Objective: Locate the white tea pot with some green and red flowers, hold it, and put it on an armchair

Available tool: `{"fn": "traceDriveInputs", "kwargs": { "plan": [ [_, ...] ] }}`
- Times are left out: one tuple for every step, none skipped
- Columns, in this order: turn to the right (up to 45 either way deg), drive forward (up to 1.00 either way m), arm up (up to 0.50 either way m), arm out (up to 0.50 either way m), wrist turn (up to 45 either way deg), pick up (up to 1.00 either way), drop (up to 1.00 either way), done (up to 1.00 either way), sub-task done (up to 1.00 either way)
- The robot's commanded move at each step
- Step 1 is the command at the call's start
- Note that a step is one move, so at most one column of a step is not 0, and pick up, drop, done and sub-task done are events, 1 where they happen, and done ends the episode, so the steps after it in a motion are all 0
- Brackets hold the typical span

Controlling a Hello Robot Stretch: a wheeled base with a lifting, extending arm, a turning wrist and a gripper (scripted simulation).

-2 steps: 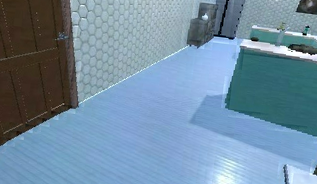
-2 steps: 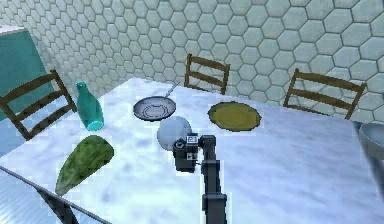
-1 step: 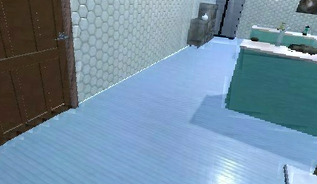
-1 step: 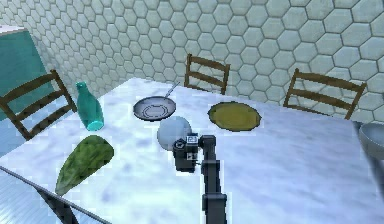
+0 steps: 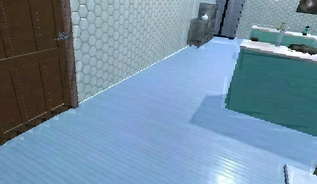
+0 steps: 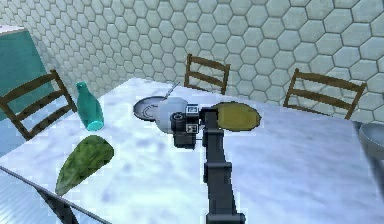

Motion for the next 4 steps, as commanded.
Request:
{"fn": "traceDriveInputs", "kwargs": {
  "plan": [
    [0.0, 0.00, 0.16, 0.00, 0.0, 0.00, 0.00, 0.00, 0.00],
    [0.0, 0.00, 0.00, 0.00, -45.0, 0.00, 0.00, 0.00, 0.00],
    [0.0, 0.00, 0.00, 0.00, -45.0, 0.00, 0.00, 0.00, 0.00],
    [0.0, 0.00, 0.00, 0.00, -45.0, 0.00, 0.00, 0.00, 0.00]
  ]
}}
